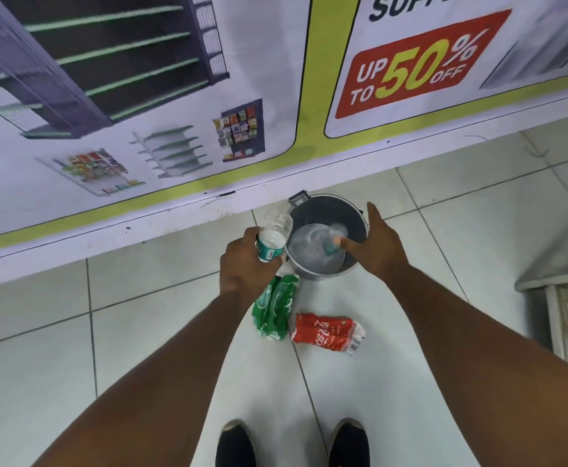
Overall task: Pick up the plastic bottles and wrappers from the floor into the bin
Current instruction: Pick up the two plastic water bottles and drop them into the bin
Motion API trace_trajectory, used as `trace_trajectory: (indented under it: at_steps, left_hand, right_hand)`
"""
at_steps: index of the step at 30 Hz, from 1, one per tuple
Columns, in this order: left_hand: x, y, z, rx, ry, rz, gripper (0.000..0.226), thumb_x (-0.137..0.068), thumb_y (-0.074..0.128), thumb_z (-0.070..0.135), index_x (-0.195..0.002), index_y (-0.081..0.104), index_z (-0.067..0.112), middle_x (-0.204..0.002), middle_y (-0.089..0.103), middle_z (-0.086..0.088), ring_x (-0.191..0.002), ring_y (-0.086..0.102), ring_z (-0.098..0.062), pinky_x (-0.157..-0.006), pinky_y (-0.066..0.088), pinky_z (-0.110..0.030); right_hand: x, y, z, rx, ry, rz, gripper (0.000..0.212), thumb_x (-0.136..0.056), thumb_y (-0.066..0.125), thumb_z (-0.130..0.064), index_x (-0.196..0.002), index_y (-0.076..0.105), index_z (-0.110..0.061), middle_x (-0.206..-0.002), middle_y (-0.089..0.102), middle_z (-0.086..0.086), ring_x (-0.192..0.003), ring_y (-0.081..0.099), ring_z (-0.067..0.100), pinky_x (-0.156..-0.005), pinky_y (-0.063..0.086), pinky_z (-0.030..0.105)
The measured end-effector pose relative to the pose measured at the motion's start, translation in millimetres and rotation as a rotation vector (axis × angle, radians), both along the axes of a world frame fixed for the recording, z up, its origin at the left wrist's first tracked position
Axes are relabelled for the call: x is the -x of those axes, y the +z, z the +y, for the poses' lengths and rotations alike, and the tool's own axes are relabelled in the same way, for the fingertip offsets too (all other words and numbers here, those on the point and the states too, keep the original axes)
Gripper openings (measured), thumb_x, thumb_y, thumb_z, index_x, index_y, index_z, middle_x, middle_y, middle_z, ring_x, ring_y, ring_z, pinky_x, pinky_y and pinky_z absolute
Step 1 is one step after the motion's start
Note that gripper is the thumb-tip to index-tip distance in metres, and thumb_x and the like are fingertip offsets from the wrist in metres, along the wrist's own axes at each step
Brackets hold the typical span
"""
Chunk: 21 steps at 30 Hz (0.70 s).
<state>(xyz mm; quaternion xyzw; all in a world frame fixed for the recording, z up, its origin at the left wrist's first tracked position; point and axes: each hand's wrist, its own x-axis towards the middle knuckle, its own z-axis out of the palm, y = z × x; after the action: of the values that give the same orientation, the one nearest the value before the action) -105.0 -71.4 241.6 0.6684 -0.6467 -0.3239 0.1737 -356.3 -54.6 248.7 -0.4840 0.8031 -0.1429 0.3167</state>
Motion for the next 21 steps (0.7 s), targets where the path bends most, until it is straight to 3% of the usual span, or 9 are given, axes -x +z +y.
trace_trajectory:
  at_steps: [5,13,21]
  left_hand:
    - [19.3,7.1,0.8,0.04,-0.006,0.003,0.053,-0.068,0.082,0.039,-0.114,0.059,0.028,-0.11,0.072,-0.004,-0.099,0.066,-0.027,-0.085,0.056,-0.046]
    - [70.1,2.2,-22.3,0.011,-0.167,-0.178,0.069,-0.07,0.079,0.046,-0.13,0.052,0.025,-0.132,0.057,-0.006,-0.121,0.048,-0.03,-0.098,0.046,-0.045]
    - [114.4,4.4,-47.3,0.112,-0.147,-0.041,0.075,-0.067,0.075,0.059,-0.131,0.053,0.027,-0.137,0.055,-0.006,-0.127,0.047,-0.03,-0.103,0.044,-0.047]
  right_hand:
    - [17.3,6.4,26.1,0.082,0.154,0.1,0.082,-0.084,0.067,-0.047,-0.149,0.022,-0.022,-0.155,0.035,0.003,-0.14,0.035,0.026,-0.114,0.031,0.045]
    - [50.3,16.9,54.6,0.112,0.17,0.178,0.078,-0.093,0.056,-0.046,-0.152,0.012,-0.022,-0.16,0.022,0.001,-0.146,0.023,0.021,-0.119,0.021,0.044]
    - [76.7,33.4,60.4,0.167,0.127,0.181,0.074,-0.093,0.058,-0.041,-0.152,0.018,-0.021,-0.158,0.027,-0.001,-0.143,0.029,0.018,-0.117,0.027,0.038]
